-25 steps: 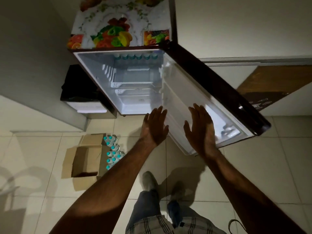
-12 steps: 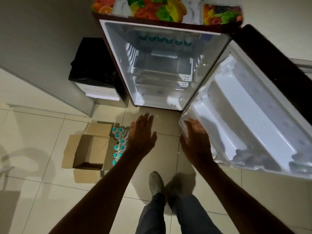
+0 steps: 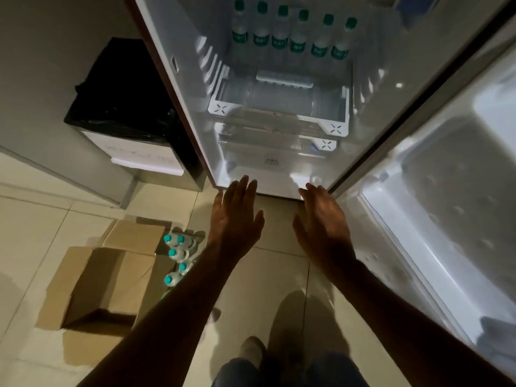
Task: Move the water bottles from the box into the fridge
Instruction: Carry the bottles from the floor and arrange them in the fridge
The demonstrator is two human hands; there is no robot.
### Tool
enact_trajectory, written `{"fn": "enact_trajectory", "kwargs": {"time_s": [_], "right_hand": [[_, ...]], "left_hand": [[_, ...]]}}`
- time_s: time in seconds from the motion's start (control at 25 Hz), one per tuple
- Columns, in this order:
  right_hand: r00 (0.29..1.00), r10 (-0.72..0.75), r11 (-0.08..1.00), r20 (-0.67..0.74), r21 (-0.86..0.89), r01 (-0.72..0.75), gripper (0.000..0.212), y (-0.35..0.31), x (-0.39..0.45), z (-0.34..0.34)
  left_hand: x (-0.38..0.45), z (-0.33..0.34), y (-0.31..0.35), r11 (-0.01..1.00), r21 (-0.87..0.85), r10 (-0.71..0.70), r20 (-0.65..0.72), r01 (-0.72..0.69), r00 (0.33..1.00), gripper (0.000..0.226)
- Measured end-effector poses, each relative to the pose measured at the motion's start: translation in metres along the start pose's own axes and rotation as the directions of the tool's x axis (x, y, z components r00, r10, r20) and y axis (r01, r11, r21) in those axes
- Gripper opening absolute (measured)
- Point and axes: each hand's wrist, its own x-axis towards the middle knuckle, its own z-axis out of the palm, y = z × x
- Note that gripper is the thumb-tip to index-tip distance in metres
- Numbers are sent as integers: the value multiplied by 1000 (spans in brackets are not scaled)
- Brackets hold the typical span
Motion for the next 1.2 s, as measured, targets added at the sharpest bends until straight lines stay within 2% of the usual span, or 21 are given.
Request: {"fn": "enact_trajectory", "kwargs": {"time_s": [0.12,0.2,0.4,0.52,0.76,0.88,1.0,1.12,1.2], "right_hand": [[1000,12,997,28,70,-14,62,22,36,59],[1000,4,999,5,-32,-3,63,34,62,91],[969,-102,993,-226,-72,88,54,58,119,144],[956,-73,997,-285,8,79,58,60,144,158],[913,-106,994,-395,-19,108,60,47,160,139],[914,-113,993,-390,-21,114,61,32,154,106],[880,-157,987,-447,-38,157,62,19,162,69],[856,-142,984,-498,25,178,59,12,200,52],[869,-111,982,-482,81,171,57,8,234,55]], "left_hand": [[38,51,-17,999,23,26,-46,-25,999,70],[59,77,-25,997,50,67,-107,-62,992,69],[110,121,-43,982,144,155,-246,-122,957,68],[128,123,-48,978,167,178,-365,-124,914,69],[138,96,-47,981,175,156,-489,-79,858,72],[132,69,-34,989,133,123,-492,-65,862,73],[141,35,-21,992,97,123,-527,-84,841,73],[177,16,-16,990,28,128,-593,-138,795,68],[206,13,-20,987,-3,126,-601,-159,789,63]]}}
